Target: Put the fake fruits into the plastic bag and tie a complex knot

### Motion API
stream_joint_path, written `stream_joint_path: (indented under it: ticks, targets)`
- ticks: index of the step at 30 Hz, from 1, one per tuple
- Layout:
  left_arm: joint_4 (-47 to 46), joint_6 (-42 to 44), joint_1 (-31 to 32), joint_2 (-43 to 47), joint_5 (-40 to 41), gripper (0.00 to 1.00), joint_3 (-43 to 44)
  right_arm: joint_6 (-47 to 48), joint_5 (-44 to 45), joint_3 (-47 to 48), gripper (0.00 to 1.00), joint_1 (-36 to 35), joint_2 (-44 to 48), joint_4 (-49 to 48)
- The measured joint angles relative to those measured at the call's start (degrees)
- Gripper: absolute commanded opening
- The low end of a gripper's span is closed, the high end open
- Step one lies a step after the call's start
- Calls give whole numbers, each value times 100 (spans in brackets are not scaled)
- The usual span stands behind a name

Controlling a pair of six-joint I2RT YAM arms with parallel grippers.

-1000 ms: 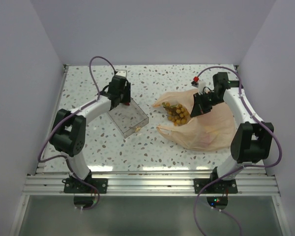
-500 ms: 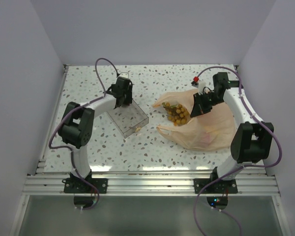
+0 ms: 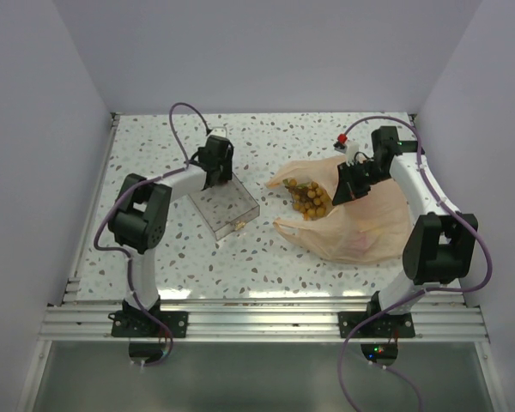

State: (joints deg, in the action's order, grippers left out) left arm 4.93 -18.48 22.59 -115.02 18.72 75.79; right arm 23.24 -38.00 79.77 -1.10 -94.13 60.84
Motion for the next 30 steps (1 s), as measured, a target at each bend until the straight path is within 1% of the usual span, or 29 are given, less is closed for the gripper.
stream_joint_path:
  ticks: [4, 6, 7, 9, 11, 12, 14, 17, 20, 22, 24, 27, 30]
  targets:
    - [-219, 48, 0, -15, -22, 53, -4, 0, 0, 0, 0, 0, 0, 0]
    - [-299, 92, 0, -15, -37, 48, -4, 0, 0, 0, 0, 0, 0, 0]
    - [-323, 109, 0, -15, -57, 47, -7, 0, 0, 0, 0, 0, 0, 2]
    - [-352, 136, 0, 15, -107, 43, -44, 0, 0, 0, 0, 0, 0, 2]
    - [-271, 160, 0, 153, -221, 42, -155, 2, 0, 0, 0, 0, 0, 2]
    - [-214, 175, 0, 251, -273, 40, -221, 2, 0, 0, 0, 0, 0, 4]
    - [-39, 223, 0, 629, -433, 39, -433, 4, -2, 0, 0, 0, 0, 7]
    - [107, 330, 4, 1438, -850, 37, -715, 13, -4, 0, 0, 0, 0, 9]
    - [85, 444, 79, 2253, -1488, 36, -772, 15, -7, 0, 0, 0, 0, 9]
    - [-107, 476, 267, 2605, -1915, 36, -754, 15, -11, 0, 0, 0, 0, 7]
    - [-404, 474, 581, 2715, -2312, 35, -708, 9, -20, 0, 0, 0, 0, 4]
    - [-857, 420, 1174, 2487, -2839, 35, -645, -9, -52, 11, 0, 0, 0, 4]
    - [-1154, 361, 1635, 2052, -3147, 35, -581, -31, -76, 105, 0, 0, 0, 39]
